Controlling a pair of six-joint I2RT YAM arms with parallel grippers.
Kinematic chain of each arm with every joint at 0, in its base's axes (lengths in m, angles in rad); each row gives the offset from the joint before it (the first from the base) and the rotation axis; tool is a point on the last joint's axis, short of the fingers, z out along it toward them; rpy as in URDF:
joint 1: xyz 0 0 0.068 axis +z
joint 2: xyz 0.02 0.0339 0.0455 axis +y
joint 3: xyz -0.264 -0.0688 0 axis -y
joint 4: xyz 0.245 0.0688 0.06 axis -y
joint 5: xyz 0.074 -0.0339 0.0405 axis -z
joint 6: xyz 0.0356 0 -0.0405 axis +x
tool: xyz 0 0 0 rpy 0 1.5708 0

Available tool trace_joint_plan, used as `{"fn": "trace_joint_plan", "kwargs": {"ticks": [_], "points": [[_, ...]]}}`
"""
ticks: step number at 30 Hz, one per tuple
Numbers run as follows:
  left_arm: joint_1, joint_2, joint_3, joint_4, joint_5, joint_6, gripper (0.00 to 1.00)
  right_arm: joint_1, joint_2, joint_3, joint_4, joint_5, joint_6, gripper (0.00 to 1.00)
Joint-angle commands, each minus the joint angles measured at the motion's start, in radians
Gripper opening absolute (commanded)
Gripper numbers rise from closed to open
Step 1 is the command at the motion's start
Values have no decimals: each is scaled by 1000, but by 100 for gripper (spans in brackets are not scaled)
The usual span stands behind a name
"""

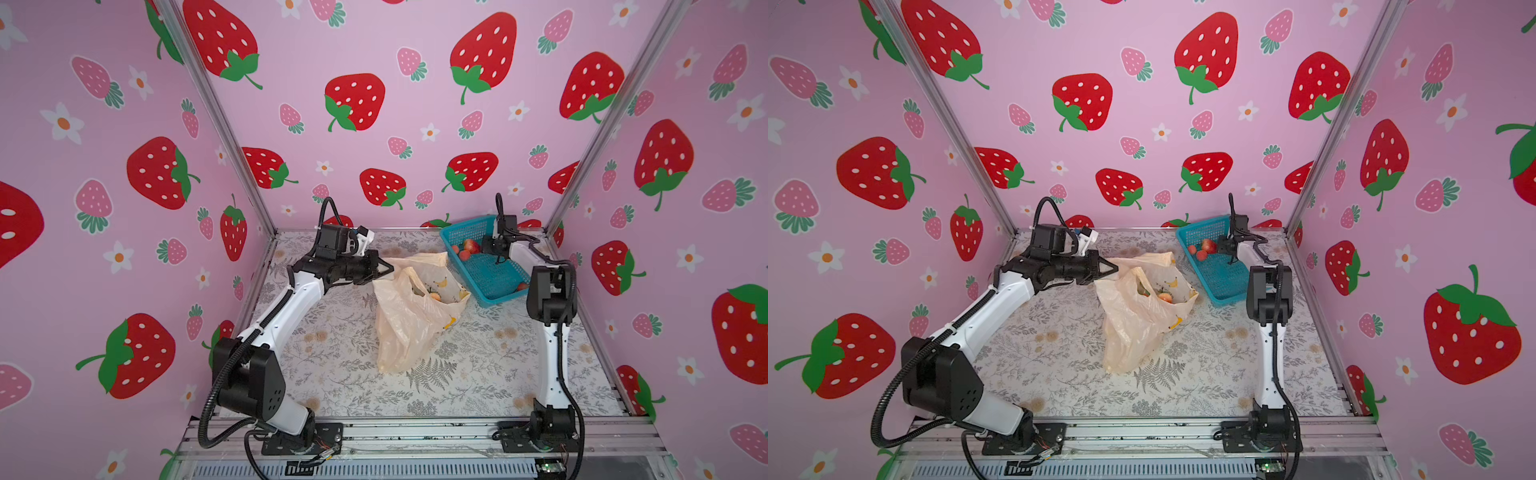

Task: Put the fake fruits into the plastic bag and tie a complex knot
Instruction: 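Lower the right gripper into the teal basket and grasp a red peach, then carry the red peach with the right gripper into the bag and release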

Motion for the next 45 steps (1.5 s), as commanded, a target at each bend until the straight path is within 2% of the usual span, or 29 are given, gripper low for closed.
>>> {"fn": "trace_joint_plan", "kwargs": {"ticks": [1,7,8,13,19,23,27,34,39,45], "points": [[-2,7,-7,-1,17,-5,0,-7,-164,-80,18,-43,-10,54],[0,6,-7,-7,10,2,0,12,-514,-456,219,-183,34,52],[-1,4,-7,-7,7,4,0,21,-566,-513,240,-206,39,49],[-1,1,-7,-10,3,6,0,104,-905,-846,362,-306,83,47],[-6,-5,-8,-11,-2,6,0,232,-1187,-1086,362,-361,87,46],[-11,-7,-8,-11,-5,8,0,298,-1278,-1193,390,-391,66,45],[-16,-11,-8,-18,-17,16,0,343,-1238,-1223,439,-428,52,44],[-26,-4,-4,-30,-26,28,0,405,-1046,-1135,514,-397,73,45],[-28,-5,-5,-31,-28,35,0,424,-926,-1081,511,-349,126,45],[-29,3,-3,-27,-20,27,0,458,-861,-1056,435,-358,100,49]]}}
